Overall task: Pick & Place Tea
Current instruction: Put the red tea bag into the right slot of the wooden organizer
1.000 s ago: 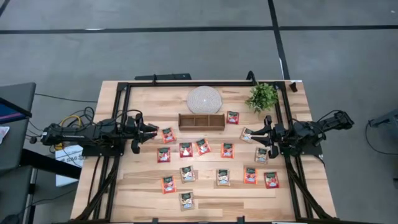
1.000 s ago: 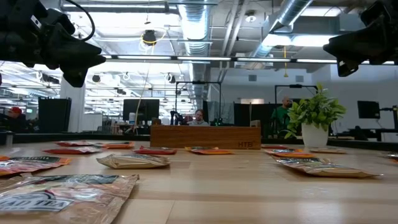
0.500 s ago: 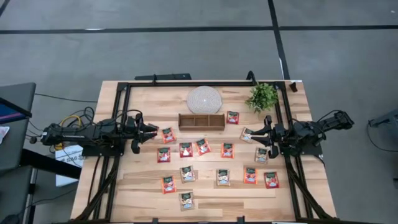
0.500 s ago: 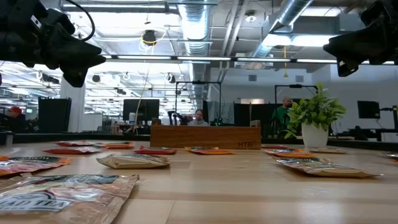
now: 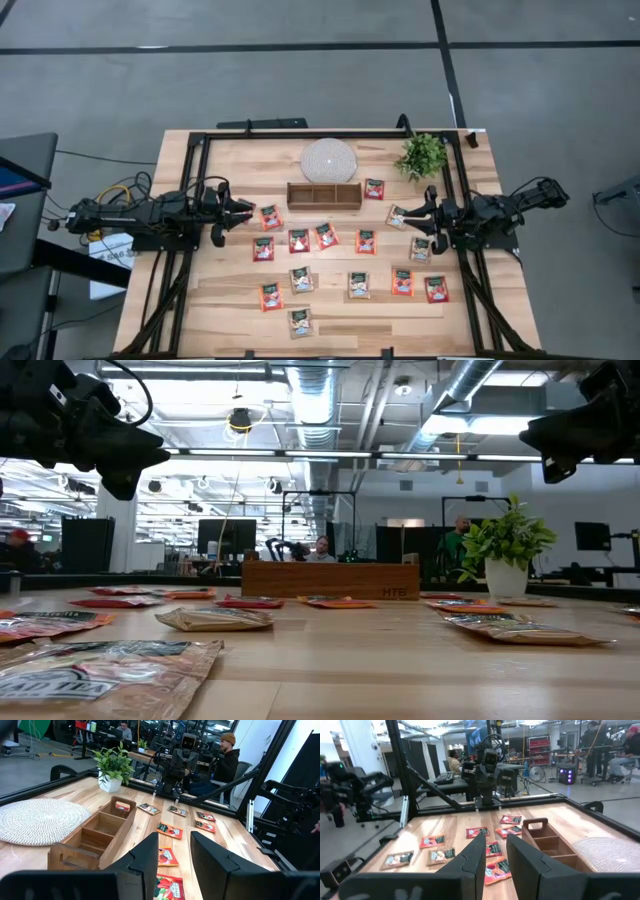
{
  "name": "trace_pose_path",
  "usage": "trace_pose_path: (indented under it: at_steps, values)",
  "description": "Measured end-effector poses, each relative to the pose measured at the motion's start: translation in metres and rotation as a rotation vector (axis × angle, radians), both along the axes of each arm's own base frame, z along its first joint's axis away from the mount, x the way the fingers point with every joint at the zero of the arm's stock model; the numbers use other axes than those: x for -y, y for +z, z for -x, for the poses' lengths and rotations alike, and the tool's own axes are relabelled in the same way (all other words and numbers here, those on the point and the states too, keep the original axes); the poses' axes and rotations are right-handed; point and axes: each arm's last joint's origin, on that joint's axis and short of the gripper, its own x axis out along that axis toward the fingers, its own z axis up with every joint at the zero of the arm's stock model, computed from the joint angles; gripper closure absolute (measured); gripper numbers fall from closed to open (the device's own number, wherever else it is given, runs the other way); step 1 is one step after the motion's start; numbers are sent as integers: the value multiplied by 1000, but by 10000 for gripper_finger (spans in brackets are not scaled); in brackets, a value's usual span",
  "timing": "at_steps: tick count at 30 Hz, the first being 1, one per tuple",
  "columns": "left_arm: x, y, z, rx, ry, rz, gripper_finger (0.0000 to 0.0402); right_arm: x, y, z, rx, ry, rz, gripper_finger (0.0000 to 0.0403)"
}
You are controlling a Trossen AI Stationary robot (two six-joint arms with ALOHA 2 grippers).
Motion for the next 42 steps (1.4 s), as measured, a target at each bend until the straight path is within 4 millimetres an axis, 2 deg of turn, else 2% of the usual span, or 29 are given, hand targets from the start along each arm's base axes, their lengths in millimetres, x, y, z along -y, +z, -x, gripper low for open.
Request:
trace_pose_path:
  at_steps: [7,11,15,21,27,30,32,35,39,42]
  values:
    - [0,0,0,0,0,0,296,2,17,2,177,-23,-214,333]
    - [0,0,0,0,0,0,296,4,33,5,273,-21,-237,333]
    - [0,0,0,3,0,1,296,5,60,8,286,-38,-188,333]
    - [0,0,0,3,0,4,296,6,110,-12,33,-237,-29,333]
    - [0,0,0,4,0,4,296,11,156,-58,-288,-404,23,333]
    - [0,0,0,4,0,3,296,23,166,-86,-481,-495,26,333]
    - [0,0,0,4,0,3,296,34,167,-106,-626,-511,29,333]
    - [0,0,0,4,0,3,296,53,166,-131,-802,-446,-31,333]
    - [0,0,0,3,0,4,296,85,141,-158,-1015,-281,-120,333]
    - [0,0,0,3,0,3,296,111,123,-169,-1091,-247,-181,333]
